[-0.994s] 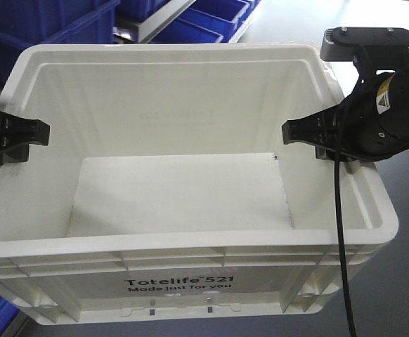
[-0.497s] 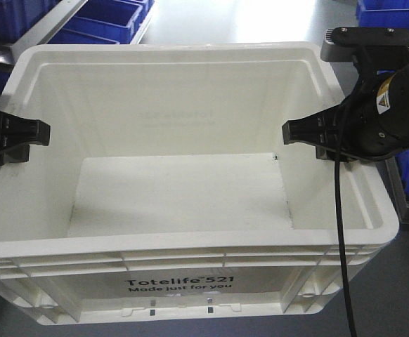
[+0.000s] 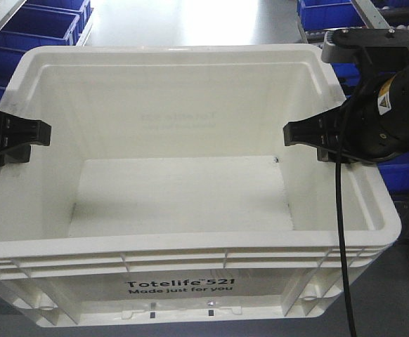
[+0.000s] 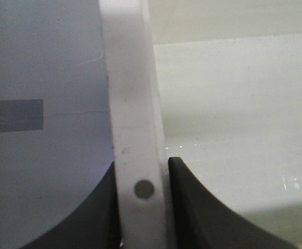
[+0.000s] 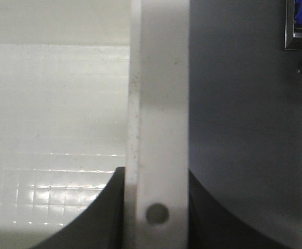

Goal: Move bin from left to right shelf
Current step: 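Keep gripping the tote rims while the base drives across the room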

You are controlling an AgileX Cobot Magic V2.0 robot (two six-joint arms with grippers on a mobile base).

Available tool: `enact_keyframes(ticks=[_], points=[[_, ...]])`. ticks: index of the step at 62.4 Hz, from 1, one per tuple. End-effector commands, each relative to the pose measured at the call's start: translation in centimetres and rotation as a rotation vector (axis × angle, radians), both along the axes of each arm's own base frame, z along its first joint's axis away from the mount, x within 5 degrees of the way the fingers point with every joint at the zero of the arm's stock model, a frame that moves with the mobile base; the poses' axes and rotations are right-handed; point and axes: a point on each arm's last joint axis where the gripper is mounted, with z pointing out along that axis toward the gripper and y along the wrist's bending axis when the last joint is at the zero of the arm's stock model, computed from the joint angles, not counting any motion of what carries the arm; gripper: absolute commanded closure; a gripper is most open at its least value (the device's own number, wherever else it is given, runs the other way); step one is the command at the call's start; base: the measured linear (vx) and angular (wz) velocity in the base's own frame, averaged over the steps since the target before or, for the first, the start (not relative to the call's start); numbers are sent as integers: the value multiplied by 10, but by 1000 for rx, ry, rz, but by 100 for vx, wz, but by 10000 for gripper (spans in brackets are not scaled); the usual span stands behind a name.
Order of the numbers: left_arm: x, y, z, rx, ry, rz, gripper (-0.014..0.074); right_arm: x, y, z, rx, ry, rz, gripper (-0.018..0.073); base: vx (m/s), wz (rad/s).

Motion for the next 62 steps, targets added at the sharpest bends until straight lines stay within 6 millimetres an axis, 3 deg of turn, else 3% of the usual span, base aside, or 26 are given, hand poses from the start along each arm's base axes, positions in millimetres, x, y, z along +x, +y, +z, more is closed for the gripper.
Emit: enact_keyframes(ticks=[1, 62], points=[[-5, 9, 23, 47, -141, -1, 468, 1, -16, 28, -72, -178, -18, 477, 21, -11], [-5, 9, 23, 47, -141, -1, 468, 1, -16, 28, -72, -177, -18, 477, 31, -1]])
